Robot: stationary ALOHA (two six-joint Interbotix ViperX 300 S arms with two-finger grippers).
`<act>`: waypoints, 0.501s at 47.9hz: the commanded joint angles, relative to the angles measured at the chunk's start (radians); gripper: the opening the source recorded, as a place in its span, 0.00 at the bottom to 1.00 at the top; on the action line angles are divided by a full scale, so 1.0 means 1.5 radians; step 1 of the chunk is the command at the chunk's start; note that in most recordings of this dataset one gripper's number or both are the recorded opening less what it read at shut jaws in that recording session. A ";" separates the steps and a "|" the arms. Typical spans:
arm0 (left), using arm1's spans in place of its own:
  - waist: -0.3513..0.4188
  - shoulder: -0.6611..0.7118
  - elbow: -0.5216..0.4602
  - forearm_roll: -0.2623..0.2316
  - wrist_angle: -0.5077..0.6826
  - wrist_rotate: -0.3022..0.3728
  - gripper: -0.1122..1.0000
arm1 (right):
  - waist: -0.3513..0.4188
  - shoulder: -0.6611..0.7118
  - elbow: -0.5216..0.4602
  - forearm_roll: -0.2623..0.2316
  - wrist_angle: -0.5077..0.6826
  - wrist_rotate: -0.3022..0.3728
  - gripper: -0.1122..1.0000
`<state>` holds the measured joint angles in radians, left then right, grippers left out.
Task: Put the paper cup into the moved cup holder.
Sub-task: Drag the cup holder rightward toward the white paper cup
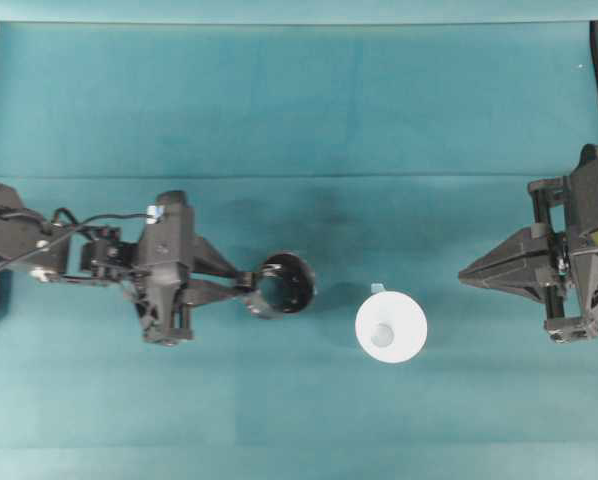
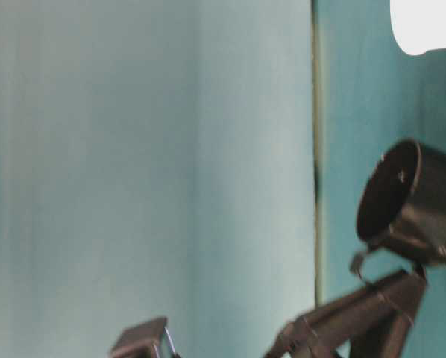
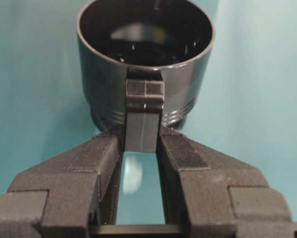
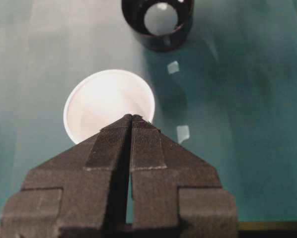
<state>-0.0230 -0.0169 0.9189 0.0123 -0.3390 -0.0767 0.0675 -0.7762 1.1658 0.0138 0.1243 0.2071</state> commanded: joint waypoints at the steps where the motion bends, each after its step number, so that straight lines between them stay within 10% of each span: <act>1: 0.003 0.002 -0.019 0.001 -0.013 0.001 0.31 | 0.002 0.003 -0.013 0.001 -0.002 0.006 0.08; 24: 0.028 0.028 -0.067 0.001 -0.054 0.003 0.31 | 0.001 0.003 -0.013 0.001 -0.002 0.006 0.08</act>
<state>0.0138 0.0169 0.8483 0.0123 -0.4050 -0.0736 0.0690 -0.7762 1.1658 0.0138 0.1243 0.2071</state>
